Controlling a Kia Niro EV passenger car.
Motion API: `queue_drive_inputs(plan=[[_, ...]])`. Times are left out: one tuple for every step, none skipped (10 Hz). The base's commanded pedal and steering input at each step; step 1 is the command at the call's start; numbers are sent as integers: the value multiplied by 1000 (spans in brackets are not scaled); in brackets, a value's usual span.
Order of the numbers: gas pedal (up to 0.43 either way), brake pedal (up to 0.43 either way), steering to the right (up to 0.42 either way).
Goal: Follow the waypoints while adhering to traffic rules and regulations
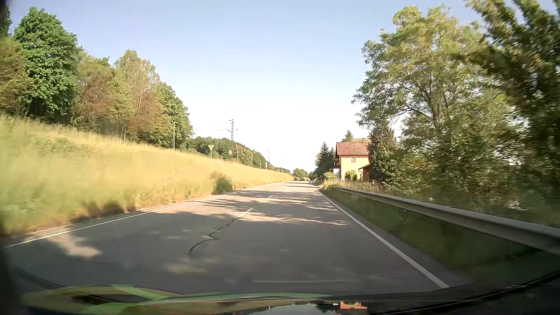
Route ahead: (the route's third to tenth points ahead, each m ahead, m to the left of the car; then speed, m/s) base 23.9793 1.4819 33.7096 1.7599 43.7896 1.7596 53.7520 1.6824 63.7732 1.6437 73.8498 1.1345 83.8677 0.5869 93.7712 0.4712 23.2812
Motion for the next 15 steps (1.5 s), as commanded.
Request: queue_drive_inputs(plan=[[177, 0, 2], [177, 0, 2], [177, 0, 1], [169, 0, 0], [169, 0, 1], [169, 0, 0], [177, 0, 0], [197, 0, 0], [220, 0, 0], [220, 0, 0], [228, 0, 0], [228, 0, 0], [240, 0, 0], [240, 0, 0], [240, 0, 0]])
